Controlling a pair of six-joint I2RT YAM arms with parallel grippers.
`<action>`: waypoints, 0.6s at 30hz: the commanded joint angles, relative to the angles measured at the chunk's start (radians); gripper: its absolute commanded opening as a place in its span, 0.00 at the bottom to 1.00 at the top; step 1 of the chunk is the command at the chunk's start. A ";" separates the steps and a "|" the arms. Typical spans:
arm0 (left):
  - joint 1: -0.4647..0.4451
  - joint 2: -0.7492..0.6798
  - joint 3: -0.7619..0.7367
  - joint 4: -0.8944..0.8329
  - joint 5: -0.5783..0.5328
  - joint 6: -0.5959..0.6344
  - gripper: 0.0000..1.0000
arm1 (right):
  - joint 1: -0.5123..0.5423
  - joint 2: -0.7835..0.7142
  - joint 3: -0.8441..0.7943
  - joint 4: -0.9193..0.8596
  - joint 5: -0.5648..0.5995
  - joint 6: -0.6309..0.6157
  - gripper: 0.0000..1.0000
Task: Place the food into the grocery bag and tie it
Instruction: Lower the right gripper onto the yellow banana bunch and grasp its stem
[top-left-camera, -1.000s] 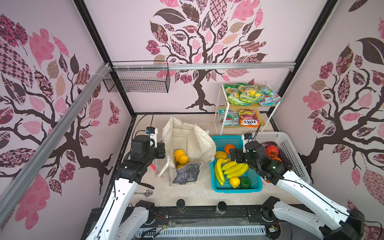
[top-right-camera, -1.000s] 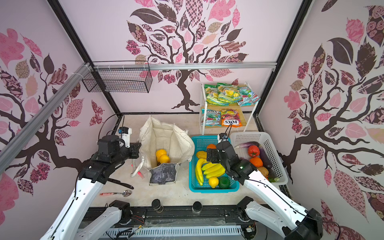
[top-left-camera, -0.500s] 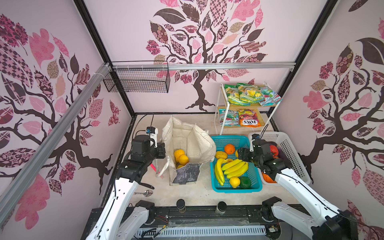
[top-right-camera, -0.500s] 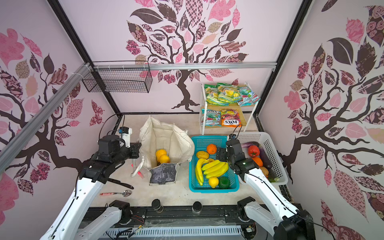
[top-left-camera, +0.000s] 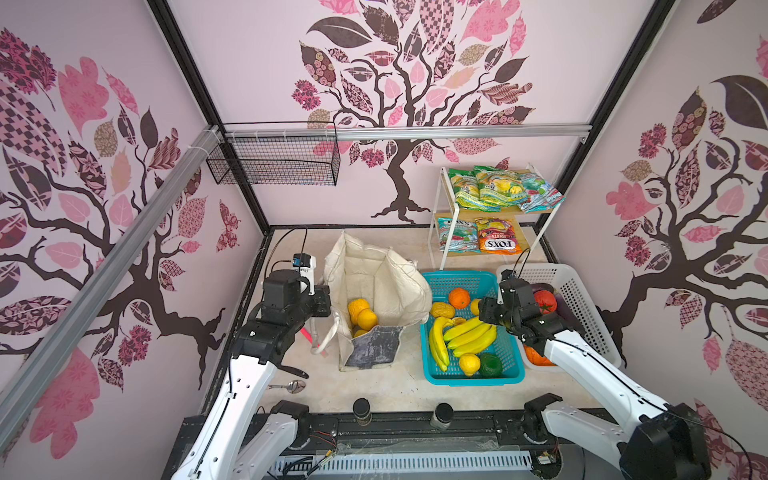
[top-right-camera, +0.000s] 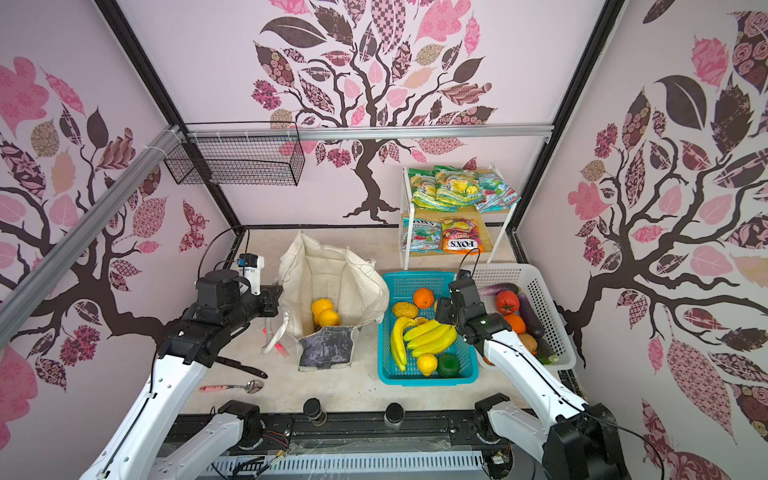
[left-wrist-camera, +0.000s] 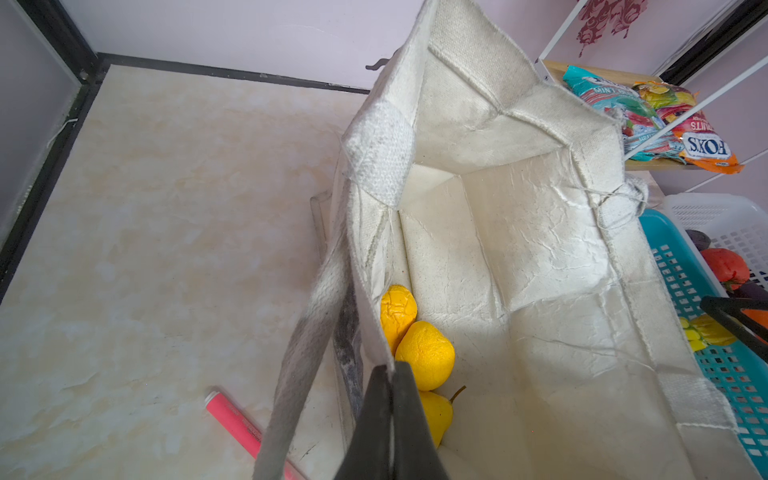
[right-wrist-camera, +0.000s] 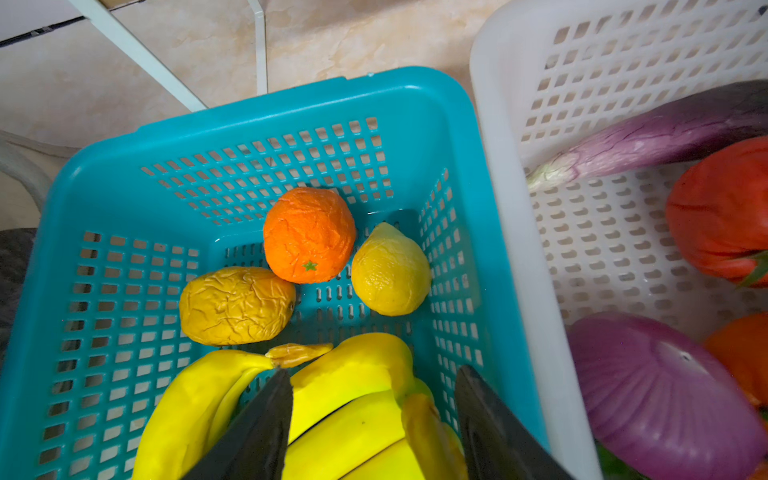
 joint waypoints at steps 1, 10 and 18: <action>-0.006 -0.011 -0.008 0.001 0.014 0.001 0.00 | 0.001 0.029 -0.009 -0.014 0.007 0.009 0.62; -0.008 -0.018 -0.009 0.001 0.024 0.007 0.00 | 0.038 0.074 -0.023 -0.025 0.060 0.018 0.53; -0.008 -0.021 -0.009 0.001 0.022 0.007 0.00 | 0.060 0.106 -0.014 -0.028 0.118 0.010 0.46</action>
